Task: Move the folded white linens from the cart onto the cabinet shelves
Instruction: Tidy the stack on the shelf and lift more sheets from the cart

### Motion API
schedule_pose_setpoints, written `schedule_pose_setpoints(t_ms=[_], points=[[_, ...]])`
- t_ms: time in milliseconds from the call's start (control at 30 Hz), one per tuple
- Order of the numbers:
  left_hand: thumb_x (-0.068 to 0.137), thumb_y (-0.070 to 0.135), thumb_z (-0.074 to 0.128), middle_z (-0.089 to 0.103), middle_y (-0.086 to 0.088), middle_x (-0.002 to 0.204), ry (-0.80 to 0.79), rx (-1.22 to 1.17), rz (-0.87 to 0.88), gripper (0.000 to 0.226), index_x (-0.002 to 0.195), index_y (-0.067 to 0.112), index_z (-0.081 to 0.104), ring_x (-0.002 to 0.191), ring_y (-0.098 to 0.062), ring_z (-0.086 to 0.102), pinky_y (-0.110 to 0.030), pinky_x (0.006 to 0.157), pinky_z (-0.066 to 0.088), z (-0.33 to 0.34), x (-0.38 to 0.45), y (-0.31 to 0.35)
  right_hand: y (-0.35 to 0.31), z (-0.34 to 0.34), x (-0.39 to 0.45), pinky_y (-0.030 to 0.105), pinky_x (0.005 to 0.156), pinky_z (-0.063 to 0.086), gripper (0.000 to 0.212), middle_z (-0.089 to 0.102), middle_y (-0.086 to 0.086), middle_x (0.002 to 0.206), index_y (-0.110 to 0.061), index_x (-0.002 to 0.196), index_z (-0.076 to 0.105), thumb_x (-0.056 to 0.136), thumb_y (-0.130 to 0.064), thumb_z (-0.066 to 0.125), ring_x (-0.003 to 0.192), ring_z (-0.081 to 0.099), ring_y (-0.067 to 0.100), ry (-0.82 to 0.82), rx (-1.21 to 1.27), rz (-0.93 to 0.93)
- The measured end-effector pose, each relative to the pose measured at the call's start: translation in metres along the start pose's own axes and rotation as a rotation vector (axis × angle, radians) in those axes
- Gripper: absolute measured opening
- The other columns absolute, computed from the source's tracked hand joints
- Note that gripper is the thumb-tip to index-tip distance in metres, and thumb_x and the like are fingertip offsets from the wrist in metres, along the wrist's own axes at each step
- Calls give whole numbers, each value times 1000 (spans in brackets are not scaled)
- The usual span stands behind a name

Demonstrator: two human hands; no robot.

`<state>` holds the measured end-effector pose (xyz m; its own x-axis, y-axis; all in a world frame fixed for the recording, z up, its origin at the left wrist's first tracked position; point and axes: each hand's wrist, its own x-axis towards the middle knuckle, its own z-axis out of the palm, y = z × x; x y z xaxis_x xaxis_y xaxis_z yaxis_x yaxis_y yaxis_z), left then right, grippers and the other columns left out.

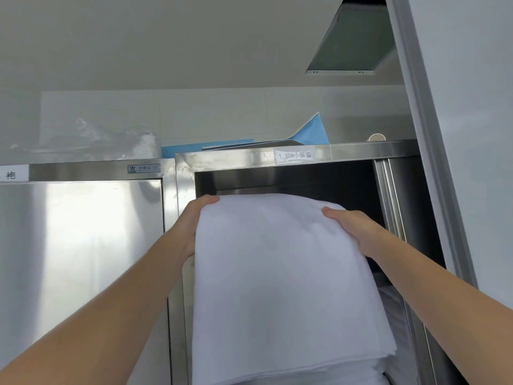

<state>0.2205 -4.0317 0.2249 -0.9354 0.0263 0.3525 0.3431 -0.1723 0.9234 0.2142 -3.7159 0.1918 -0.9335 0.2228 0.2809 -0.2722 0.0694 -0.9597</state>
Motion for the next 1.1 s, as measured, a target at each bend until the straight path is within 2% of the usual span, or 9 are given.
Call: schedule_pose_setpoints(t_ms=[167, 300, 400, 500, 567, 733, 867, 967, 1100], points=[[79, 38, 75, 73, -10, 115, 135, 58, 45, 52, 125, 15, 66, 98, -28, 72, -39, 83, 58, -7, -15, -9, 11, 13, -10, 33, 69, 54, 42, 71, 13, 100, -4, 105, 65, 81, -37, 75, 86, 69, 27, 111, 61, -138], [71, 48, 82, 69, -6, 99, 425, -7, 88, 57, 111, 13, 62, 86, -27, 68, -37, 81, 56, 4, -29, -17, 12, 17, -28, 29, 61, 48, 39, 64, 6, 77, 3, 85, 65, 80, -35, 73, 68, 60, 20, 186, 115, -295], [60, 59, 81, 67, -3, 93, 499, -39, 108, 67, 106, 13, 65, 78, -24, 63, -35, 78, 54, 12, -40, -22, 13, 15, -46, 21, 51, 41, 37, 53, -2, 62, -14, 61, 50, 82, -34, 73, 56, 51, 13, 199, 172, -375], [61, 58, 81, 68, -2, 90, 521, -54, 143, 60, 99, 13, 69, 77, -22, 62, -35, 82, 55, 18, -51, -28, 15, 9, -63, 19, 47, 34, 39, 44, 2, 64, -11, 65, 46, 82, -35, 72, 55, 42, 13, 234, 213, -438], [66, 54, 81, 65, 1, 84, 538, -65, 194, 51, 94, 13, 71, 73, -20, 61, -31, 75, 54, 24, -63, -31, 17, 4, -74, 18, 45, 31, 34, 41, 6, 69, -11, 72, 49, 83, -34, 70, 59, 39, 15, 253, 210, -468], [75, 49, 79, 63, 7, 74, 589, -99, 272, 31, 78, 20, 67, 65, -14, 59, -24, 63, 50, 39, -104, -46, 31, -15, -107, 22, 48, 30, 49, 39, 7, 69, 8, 74, 44, 85, -33, 69, 60, 37, 16, 266, 214, -533], [81, 49, 76, 60, 14, 60, 620, -128, 308, 31, 72, 21, 63, 57, -8, 57, -21, 57, 48, 49, -141, -63, 50, -26, -136, 23, 50, 29, 47, 35, 0, 60, -9, 63, 39, 87, -33, 71, 55, 35, 13, 283, 209, -531], [84, 47, 74, 55, 17, 52, 622, -124, 355, 34, 69, 21, 58, 47, -4, 53, -15, 48, 44, 53, -162, -72, 63, -31, -158, 20, 48, 28, 50, 34, -1, 57, -6, 61, 37, 89, -30, 71, 53, 33, 12, 298, 236, -553], [84, 47, 74, 53, 15, 54, 615, -114, 411, 40, 63, 22, 51, 52, -6, 53, -17, 52, 45, 60, -179, -78, 75, -39, -178, 14, 42, 27, 55, 32, -16, 45, -24, 51, 32, 91, -25, 70, 42, 30, 3, 365, 246, -558]])
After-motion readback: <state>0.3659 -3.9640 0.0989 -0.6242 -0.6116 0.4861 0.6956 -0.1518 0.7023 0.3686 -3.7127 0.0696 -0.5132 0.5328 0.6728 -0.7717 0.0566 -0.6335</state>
